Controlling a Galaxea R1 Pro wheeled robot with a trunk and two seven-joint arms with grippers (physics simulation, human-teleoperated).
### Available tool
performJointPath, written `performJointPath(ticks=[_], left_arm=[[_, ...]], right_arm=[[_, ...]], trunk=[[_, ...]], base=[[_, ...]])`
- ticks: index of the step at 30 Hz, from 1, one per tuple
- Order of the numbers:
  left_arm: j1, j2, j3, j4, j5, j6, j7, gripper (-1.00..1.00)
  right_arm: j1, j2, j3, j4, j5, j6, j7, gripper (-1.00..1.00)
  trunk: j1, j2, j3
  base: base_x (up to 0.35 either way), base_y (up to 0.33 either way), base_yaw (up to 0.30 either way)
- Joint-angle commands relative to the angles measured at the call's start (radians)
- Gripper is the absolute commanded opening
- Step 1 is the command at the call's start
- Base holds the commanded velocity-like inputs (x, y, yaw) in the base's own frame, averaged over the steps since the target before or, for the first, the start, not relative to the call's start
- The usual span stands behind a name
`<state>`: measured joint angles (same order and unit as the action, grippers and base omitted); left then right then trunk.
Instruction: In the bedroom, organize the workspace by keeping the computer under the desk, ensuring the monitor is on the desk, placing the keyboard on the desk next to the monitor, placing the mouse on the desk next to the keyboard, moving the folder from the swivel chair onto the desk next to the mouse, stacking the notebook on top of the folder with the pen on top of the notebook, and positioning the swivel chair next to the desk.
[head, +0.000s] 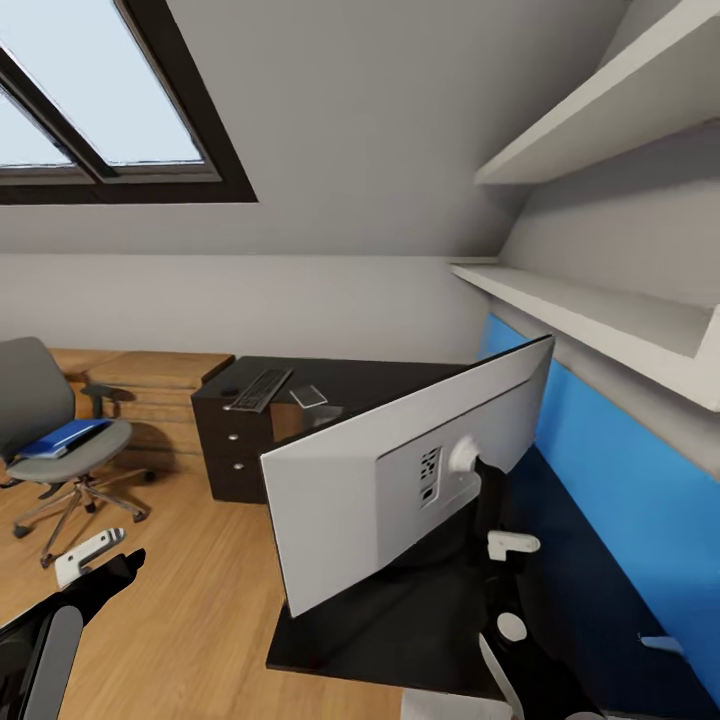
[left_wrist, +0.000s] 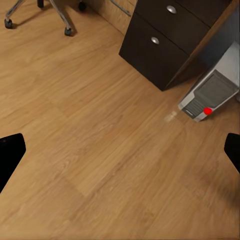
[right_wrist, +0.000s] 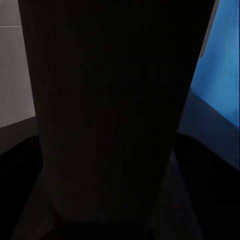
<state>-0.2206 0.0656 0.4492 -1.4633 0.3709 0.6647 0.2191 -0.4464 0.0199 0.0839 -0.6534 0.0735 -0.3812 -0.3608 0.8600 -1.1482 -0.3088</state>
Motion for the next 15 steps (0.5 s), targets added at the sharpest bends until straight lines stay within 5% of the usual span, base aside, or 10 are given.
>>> performJointPath(ticks=[1, 7, 15], left_arm=[[0.000, 0.000, 0.000, -0.002, 0.011, 0.004, 0.008, 1.00], [0.000, 0.000, 0.000, -0.002, 0.011, 0.005, 0.008, 1.00], [0.000, 0.000, 0.000, -0.002, 0.011, 0.006, 0.008, 1.00]], right_arm=[[-0.001, -0.001, 0.005, 0.005, -0.014, -0.004, -0.012, -1.00], [-0.001, -0.001, 0.005, 0.005, -0.014, -0.004, -0.012, -1.00], [-0.001, -0.002, 0.005, 0.007, -0.014, -0.003, -0.012, -1.00]], trunk=[[0.000, -0.001, -0.001], [0.000, -0.001, -0.001], [0.000, -0.001, -0.001]], base=[[0.000, 0.000, -0.253], [0.000, 0.000, -0.227], [0.000, 0.000, -0.036]])
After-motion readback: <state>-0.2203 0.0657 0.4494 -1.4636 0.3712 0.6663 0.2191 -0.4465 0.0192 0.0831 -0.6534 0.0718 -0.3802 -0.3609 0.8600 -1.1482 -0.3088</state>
